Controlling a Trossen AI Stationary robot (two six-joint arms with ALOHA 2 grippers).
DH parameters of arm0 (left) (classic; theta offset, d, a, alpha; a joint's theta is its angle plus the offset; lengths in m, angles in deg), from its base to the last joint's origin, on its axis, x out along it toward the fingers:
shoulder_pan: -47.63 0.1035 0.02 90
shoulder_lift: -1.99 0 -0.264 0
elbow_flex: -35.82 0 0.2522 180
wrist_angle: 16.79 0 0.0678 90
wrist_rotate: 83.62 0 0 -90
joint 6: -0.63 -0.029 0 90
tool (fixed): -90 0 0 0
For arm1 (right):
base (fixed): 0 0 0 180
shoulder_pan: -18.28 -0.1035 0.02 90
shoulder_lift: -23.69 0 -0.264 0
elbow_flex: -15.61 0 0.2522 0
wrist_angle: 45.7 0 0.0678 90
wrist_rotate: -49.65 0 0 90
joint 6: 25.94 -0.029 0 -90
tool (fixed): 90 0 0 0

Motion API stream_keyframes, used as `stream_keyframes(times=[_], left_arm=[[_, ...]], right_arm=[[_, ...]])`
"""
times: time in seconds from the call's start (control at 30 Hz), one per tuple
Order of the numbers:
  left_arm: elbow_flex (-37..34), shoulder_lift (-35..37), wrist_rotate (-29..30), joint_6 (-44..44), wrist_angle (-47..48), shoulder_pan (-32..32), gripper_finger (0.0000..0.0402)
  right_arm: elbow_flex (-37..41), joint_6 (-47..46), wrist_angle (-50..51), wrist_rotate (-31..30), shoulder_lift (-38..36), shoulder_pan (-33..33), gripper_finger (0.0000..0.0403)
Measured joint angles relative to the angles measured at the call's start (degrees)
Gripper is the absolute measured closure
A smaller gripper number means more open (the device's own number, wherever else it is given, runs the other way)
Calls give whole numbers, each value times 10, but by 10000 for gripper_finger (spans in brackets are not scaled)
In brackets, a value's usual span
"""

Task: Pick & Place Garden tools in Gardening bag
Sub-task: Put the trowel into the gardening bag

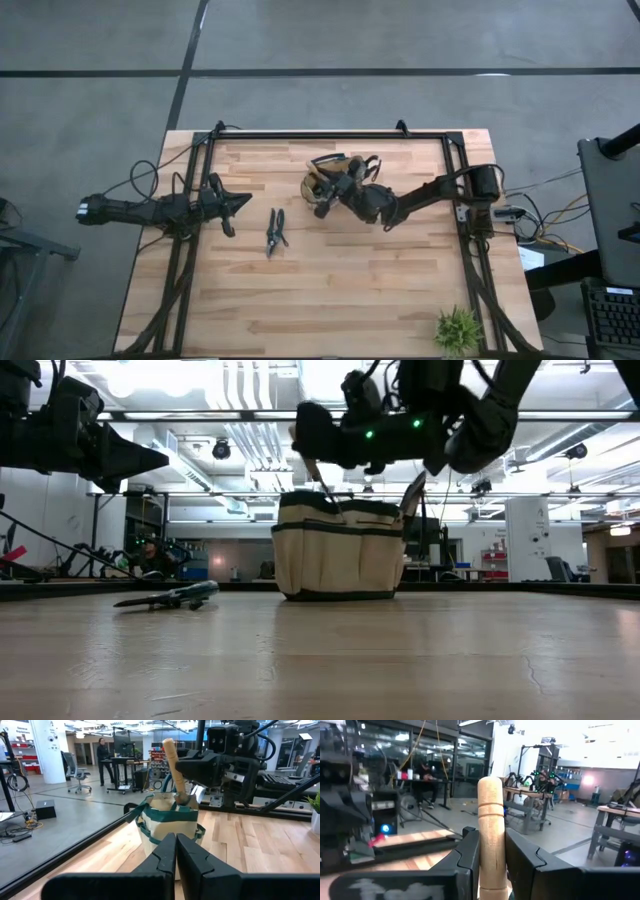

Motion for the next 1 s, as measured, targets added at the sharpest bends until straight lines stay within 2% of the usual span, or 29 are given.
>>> stream_keyframes(times=[0.17,0.3,0.53,0.73,1.0], left_arm=[[0,0,0,0,0,0,384],[0,0,0,0,0,0,385],[0,0,0,0,0,0,384],[0,0,0,0,0,0,384],[0,0,0,0,0,0,385]], right_arm=[[-21,20,-1,-15,45,-1,338],[-28,45,-10,-51,58,-1,338],[-7,54,4,-88,32,-9,334],[12,61,45,-88,4,-16,309],[38,53,45,-102,-3,-16,278]])
